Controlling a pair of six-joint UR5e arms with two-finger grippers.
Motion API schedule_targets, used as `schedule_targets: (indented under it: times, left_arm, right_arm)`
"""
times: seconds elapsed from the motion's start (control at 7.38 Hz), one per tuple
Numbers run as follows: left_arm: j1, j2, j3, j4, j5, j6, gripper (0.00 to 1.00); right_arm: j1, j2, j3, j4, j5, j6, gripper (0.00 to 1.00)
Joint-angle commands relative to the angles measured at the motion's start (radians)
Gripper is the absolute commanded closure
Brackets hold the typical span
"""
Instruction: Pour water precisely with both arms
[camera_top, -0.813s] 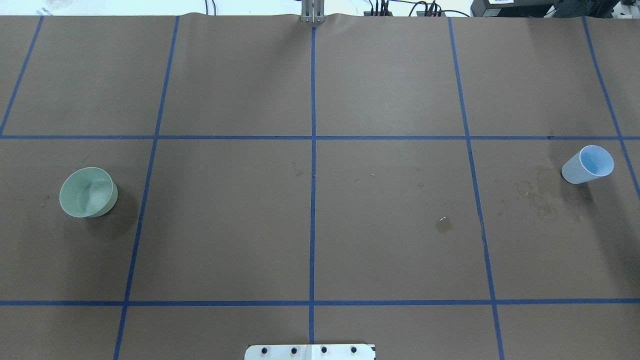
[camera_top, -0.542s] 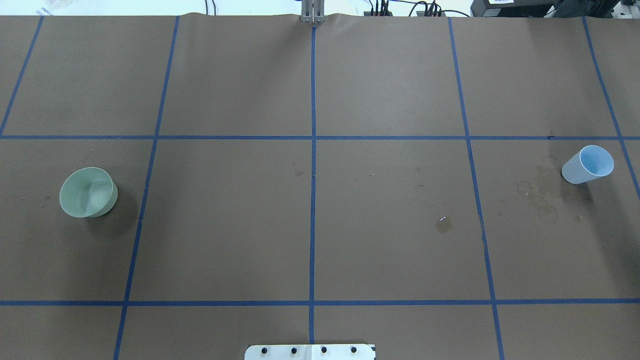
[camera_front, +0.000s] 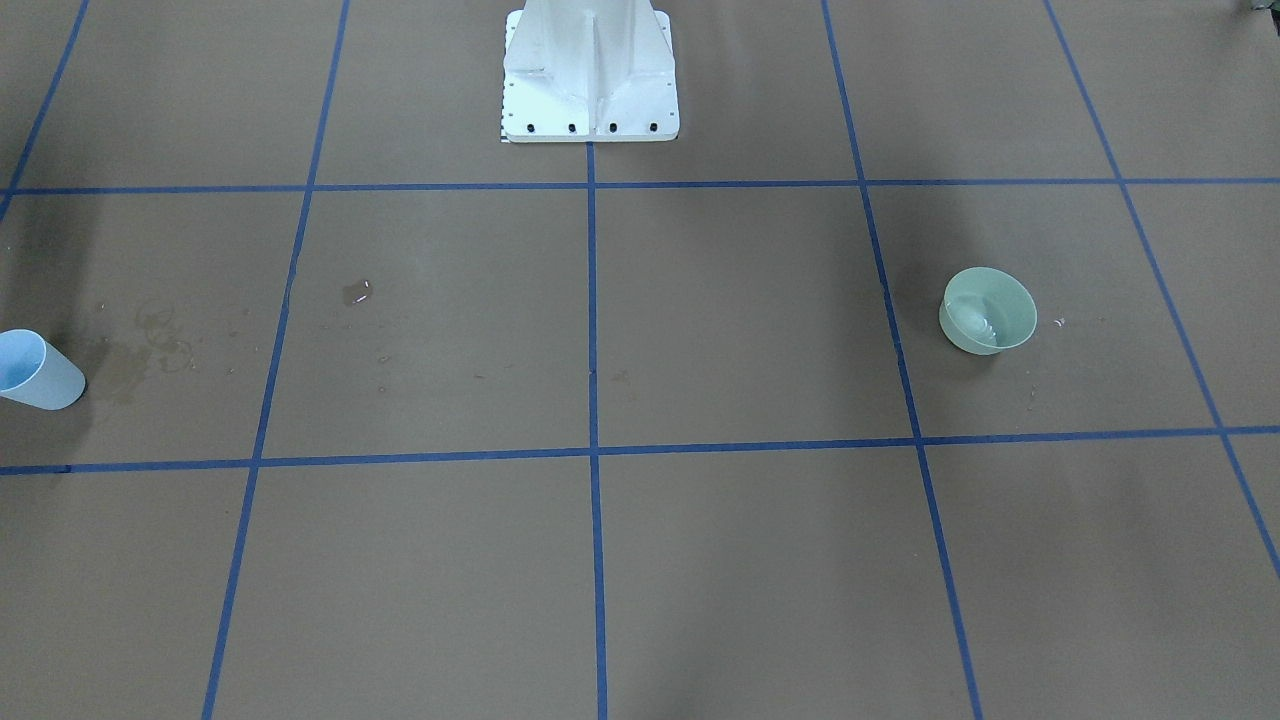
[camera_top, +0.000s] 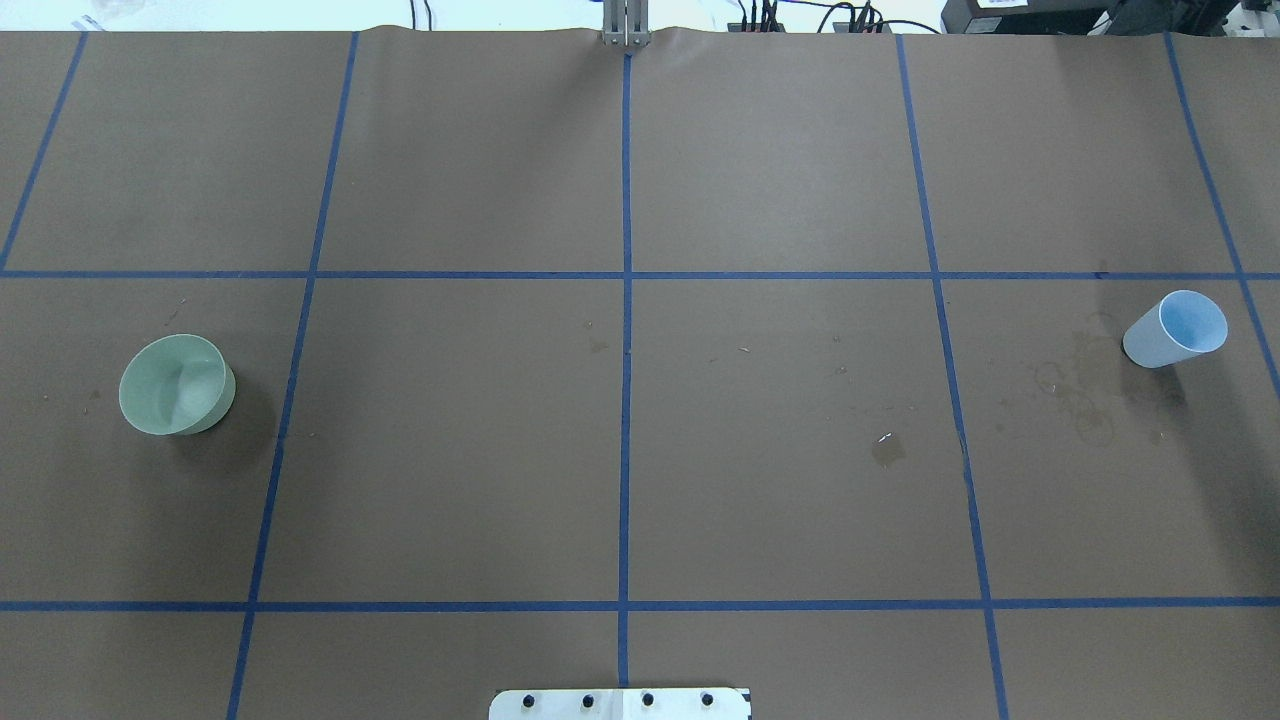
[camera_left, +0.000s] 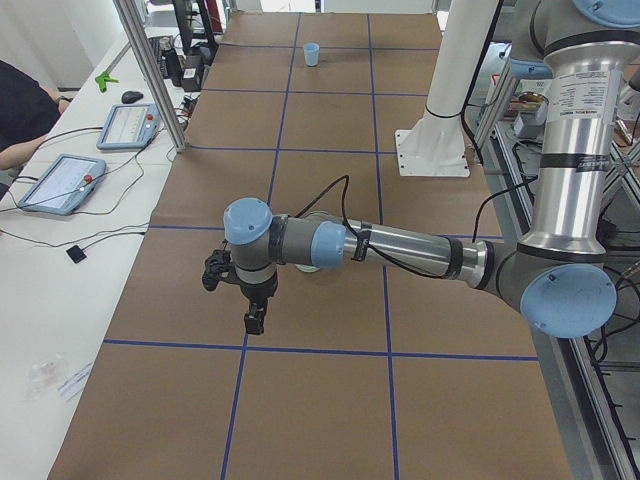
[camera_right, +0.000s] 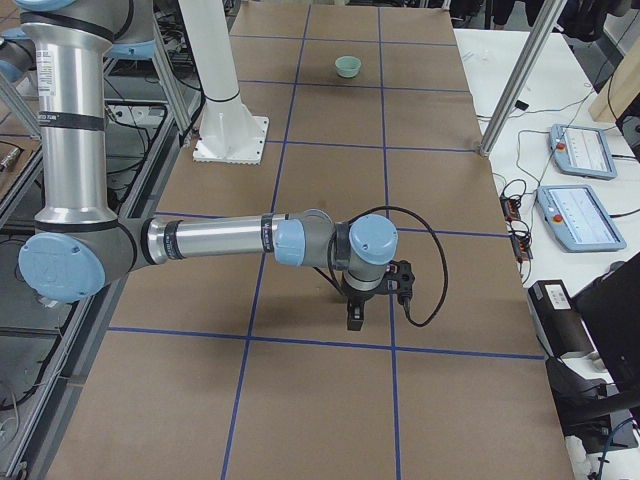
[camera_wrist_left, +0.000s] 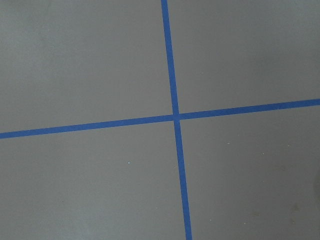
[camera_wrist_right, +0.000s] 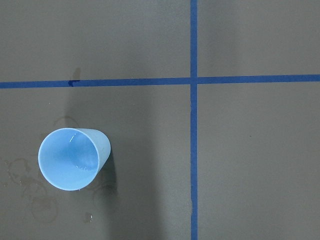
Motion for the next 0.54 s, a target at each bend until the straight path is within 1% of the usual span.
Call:
schedule_targets:
  times: [0.0, 0.14, 0.27, 0.41]
  left_arm:
    - [0.069, -0.010, -0.055, -0.106, -0.015, -0.061, 0.00]
    - [0.111, -0.047, -0.061, -0.126, -0.018, -0.247, 0.00]
    - [0.168, -0.073, -0.055, -0.143, -0.021, -0.357, 0.00]
    - [0.179, -0.076, -0.026, -0.171, -0.050, -0.422, 0.00]
  right_arm:
    - [0.001, 0.000, 0.008, 0.000, 0.001, 0.001, 0.00]
    - [0.001, 0.002, 0.008, 0.000, 0.001, 0.001, 0.00]
    - [0.001, 0.003, 0.008, 0.000, 0.001, 0.001, 0.00]
    - [0.001, 0.005, 0.009, 0.000, 0.001, 0.001, 0.00]
